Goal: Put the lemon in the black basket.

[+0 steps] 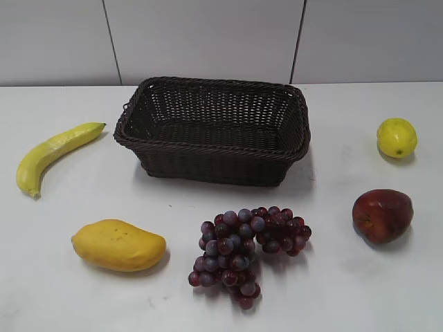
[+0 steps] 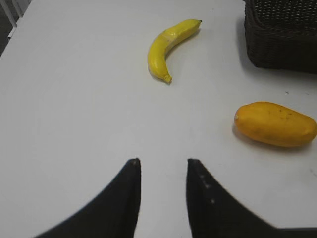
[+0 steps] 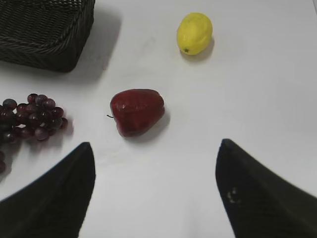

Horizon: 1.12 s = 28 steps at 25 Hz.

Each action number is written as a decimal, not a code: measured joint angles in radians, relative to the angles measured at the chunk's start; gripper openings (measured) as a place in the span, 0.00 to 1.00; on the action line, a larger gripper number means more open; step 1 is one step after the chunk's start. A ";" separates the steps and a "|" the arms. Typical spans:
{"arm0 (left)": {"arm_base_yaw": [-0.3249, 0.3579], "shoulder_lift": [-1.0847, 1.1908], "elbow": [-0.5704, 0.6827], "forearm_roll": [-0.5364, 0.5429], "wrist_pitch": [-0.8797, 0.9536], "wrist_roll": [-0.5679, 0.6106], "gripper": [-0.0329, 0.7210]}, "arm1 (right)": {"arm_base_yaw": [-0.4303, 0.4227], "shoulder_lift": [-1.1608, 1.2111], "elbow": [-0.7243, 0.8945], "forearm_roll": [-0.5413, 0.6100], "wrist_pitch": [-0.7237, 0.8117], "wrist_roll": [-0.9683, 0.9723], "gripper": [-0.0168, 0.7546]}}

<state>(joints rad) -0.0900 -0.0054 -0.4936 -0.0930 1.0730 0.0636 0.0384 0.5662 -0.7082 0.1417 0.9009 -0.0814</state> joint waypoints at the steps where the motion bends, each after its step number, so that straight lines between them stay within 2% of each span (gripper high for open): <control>1: 0.000 0.000 0.000 0.000 0.000 0.000 0.36 | 0.000 0.036 -0.017 0.000 -0.001 0.006 0.76; 19: 0.000 0.000 0.000 0.000 0.000 0.000 0.36 | 0.000 0.696 -0.443 0.002 0.042 0.050 0.76; 28: 0.000 0.000 0.000 0.000 0.000 0.000 0.36 | 0.000 1.011 -0.647 -0.019 0.051 0.050 0.81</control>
<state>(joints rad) -0.0900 -0.0054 -0.4936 -0.0930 1.0730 0.0636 0.0384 1.5773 -1.3556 0.1229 0.9517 -0.0316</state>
